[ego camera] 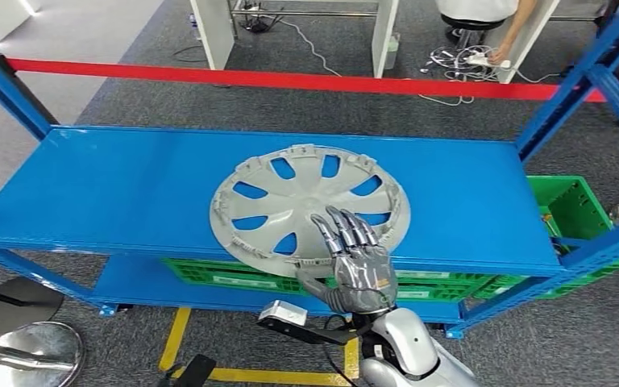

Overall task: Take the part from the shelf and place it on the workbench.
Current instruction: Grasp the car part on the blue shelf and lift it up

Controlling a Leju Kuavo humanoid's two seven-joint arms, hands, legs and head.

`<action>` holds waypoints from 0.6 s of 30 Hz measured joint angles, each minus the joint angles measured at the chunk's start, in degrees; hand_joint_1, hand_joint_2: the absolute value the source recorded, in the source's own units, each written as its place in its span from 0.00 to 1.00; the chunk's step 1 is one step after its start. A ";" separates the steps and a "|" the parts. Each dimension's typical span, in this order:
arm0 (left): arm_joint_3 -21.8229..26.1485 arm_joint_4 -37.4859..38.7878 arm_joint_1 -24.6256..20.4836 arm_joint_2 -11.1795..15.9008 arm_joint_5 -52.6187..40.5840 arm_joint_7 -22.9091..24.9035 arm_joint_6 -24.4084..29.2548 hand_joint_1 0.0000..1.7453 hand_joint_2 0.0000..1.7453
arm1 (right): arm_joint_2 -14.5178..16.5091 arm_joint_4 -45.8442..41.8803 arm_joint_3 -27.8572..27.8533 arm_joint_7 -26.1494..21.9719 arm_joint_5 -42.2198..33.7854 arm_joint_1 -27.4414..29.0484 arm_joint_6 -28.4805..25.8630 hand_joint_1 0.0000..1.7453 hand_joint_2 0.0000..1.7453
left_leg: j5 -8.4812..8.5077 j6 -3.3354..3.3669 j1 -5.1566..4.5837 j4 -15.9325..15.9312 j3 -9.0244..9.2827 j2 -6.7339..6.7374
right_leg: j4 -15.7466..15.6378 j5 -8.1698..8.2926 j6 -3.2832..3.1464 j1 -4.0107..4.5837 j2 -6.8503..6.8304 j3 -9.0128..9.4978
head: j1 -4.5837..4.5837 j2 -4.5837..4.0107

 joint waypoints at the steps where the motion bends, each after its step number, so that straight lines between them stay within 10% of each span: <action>1: 0.01 0.01 0.06 -0.03 0.02 -0.03 0.00 0.00 0.00 | -0.01 -0.01 -0.03 0.01 -0.01 0.02 0.00 0.00 1.00 | -0.03 0.07 -0.06 0.02 -0.06 -0.08 | -0.22 0.03 -0.16 -0.01 -0.07 0.09 | 0.13 0.01; 18: 0.87 0.02 0.20 -0.09 1.03 -0.44 -0.19 0.00 0.00 | -0.09 -1.43 -2.66 0.19 -3.66 1.23 0.34 0.00 1.00 | -0.46 1.14 -0.45 0.07 0.00 -0.14 | -1.48 0.17 1.47 -0.34 -0.16 0.66 | 0.08 0.00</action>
